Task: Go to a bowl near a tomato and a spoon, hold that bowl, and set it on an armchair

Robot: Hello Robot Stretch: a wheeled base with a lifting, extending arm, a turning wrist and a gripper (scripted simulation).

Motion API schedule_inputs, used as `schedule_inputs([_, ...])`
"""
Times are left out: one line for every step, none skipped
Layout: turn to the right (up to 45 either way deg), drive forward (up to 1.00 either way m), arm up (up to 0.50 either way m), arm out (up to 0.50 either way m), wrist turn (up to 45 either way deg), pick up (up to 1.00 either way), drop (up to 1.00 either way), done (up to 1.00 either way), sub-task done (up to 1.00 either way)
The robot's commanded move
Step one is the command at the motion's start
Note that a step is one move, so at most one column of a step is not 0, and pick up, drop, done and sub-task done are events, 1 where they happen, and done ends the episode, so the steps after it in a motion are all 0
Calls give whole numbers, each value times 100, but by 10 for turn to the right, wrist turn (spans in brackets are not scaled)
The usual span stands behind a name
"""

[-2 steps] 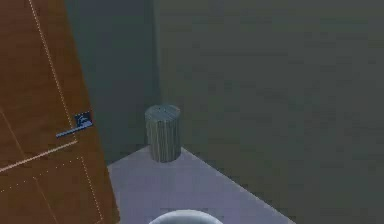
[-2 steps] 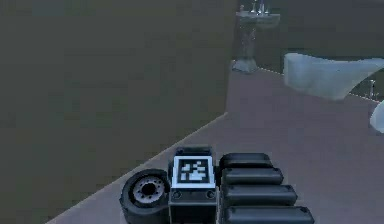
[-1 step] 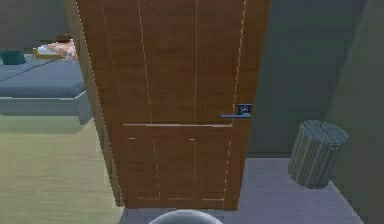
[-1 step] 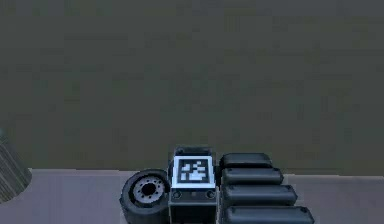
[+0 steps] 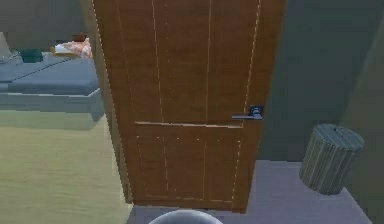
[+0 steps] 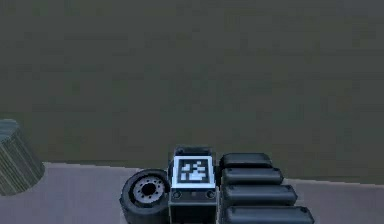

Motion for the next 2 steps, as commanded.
schedule_inputs([0, 45, 0, 0, 0, 0, 0, 0, 0])
schedule_inputs([-390, 0, 0, 0, 0, 0, 0, 0, 0])
